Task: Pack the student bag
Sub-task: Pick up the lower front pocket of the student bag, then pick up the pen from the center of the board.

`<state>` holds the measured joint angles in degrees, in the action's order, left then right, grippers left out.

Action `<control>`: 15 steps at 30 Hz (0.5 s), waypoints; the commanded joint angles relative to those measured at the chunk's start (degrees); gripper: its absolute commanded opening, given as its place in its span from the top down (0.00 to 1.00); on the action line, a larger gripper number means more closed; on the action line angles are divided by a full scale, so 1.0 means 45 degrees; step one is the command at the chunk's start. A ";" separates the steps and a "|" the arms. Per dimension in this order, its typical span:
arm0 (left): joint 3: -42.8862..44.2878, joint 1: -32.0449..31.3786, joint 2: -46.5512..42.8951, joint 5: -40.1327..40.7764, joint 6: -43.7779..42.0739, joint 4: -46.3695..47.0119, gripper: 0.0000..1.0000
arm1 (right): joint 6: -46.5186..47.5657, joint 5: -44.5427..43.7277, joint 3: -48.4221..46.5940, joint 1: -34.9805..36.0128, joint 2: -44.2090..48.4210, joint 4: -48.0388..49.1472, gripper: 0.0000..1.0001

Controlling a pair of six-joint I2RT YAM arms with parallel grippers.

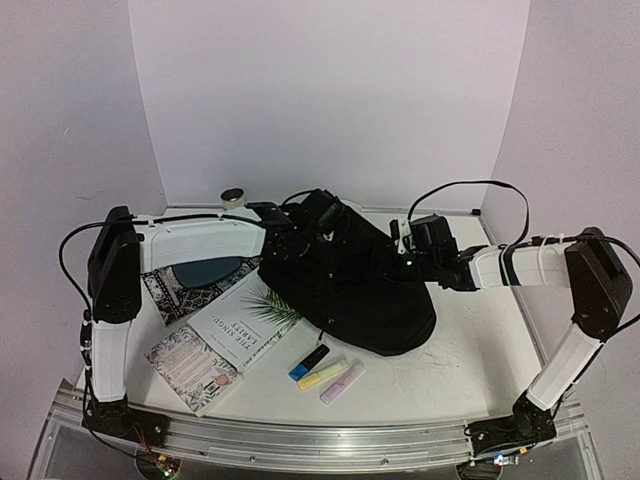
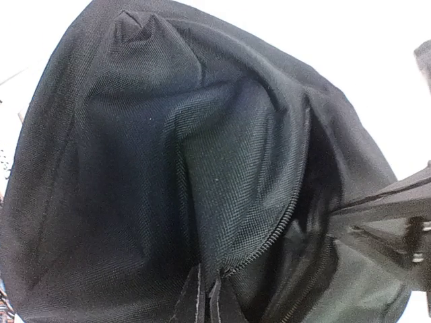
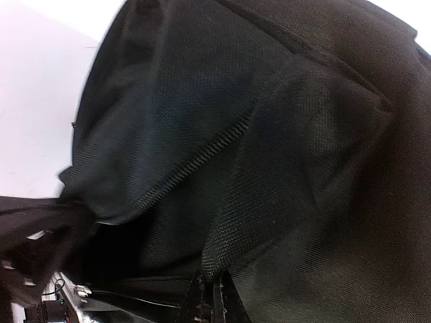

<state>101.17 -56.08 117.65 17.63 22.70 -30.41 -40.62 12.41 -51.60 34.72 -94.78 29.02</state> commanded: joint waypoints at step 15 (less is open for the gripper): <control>-0.1677 0.0836 -0.2208 -0.3085 0.1988 0.2403 1.00 | 0.0134 -0.0281 -0.1475 0.0432 0.1416 -0.3432 0.68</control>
<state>94.05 -52.27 111.81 6.12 29.90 -24.63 -40.71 12.36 -55.73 35.60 -94.54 19.89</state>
